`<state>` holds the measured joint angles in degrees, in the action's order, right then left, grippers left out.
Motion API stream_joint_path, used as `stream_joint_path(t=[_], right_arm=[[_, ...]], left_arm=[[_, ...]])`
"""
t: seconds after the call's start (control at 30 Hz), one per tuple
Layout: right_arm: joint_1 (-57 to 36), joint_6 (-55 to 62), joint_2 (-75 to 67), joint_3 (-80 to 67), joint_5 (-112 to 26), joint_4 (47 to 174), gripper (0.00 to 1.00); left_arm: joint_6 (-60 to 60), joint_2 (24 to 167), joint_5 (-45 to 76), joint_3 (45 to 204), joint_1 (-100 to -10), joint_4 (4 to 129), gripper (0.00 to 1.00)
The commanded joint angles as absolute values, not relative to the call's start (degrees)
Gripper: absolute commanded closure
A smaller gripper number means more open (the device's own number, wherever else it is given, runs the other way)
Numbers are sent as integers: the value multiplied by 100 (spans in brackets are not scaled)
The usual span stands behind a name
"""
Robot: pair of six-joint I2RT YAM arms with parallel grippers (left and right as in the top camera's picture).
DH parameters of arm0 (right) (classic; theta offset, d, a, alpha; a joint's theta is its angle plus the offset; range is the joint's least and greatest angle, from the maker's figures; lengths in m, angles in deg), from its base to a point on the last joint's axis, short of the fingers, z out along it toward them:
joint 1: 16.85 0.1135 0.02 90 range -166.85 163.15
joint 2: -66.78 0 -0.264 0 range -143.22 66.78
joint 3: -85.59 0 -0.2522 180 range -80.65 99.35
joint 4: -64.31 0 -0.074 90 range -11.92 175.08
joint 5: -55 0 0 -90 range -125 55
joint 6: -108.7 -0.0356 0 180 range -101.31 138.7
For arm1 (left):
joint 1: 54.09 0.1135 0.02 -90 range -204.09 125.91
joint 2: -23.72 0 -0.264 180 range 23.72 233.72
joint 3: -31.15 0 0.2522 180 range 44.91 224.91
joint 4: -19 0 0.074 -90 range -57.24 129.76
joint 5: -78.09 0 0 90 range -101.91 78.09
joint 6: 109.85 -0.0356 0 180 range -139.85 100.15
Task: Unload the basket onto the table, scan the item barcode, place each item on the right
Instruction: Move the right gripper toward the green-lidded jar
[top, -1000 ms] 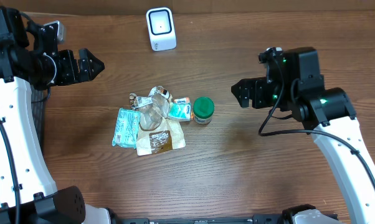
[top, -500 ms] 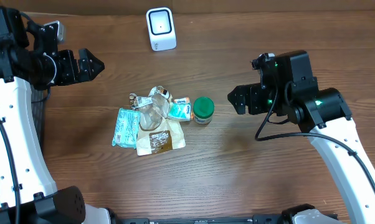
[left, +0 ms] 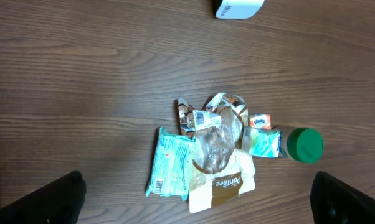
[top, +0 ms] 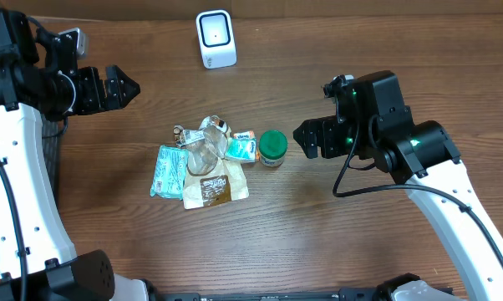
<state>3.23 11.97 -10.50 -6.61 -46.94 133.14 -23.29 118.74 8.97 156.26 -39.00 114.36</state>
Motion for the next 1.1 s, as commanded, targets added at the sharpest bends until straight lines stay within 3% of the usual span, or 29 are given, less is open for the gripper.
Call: stream_joint_path(t=[0.0,0.6,1.07], right_arm=[[340,1121,-991,-466,-4640,13264,10],[340,1125,-1583,-462,-4587,12910,13],[334,1167,-1574,236,-3103,12254,12]], left_arm=[[-2458,11800,996,15654,-3911,11438,1],[-2458,11811,996,15654,-3916,11438,0],[-2458,11811,996,15654,-3911,11438,1]])
